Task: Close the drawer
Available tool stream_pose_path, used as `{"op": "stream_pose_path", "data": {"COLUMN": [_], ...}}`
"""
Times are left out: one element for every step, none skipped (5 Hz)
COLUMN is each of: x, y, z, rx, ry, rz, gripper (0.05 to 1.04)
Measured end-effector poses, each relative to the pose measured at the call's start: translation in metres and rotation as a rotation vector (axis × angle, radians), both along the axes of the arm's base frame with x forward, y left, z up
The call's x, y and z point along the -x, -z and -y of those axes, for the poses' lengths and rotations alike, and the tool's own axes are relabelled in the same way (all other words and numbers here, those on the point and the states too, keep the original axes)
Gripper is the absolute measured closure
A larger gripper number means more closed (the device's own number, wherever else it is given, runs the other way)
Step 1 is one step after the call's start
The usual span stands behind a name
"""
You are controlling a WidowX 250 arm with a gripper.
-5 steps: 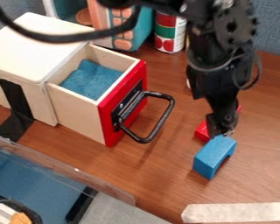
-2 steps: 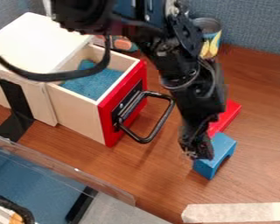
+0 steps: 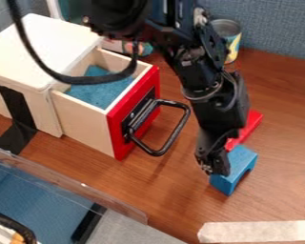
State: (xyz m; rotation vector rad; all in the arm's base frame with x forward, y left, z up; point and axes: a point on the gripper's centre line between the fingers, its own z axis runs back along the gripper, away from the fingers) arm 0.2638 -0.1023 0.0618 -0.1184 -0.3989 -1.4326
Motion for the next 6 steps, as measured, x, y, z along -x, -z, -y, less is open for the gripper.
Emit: {"op": "stream_pose_path", "data": {"x": [-0.003,-0.005,-0.005,0.003,0.014,0.02], "y": [0.009,0.011,0.013,0.019,0.023,0.024], "z": [-0.002,-0.003,-0.011,-0.025,-0.037,-0.044], "rx": [-0.026,-0.042,-0.071,-0.083,-0.098,-0.113], "ry": [0.004,0.014,0.01,-0.017,-0.034,-0.044], "rz": [0.002,-0.001,-0.006,-0.036,-0.055,-0.059], "gripper": [0.083,0.083,0.083,0.083,0.083,0.083]}}
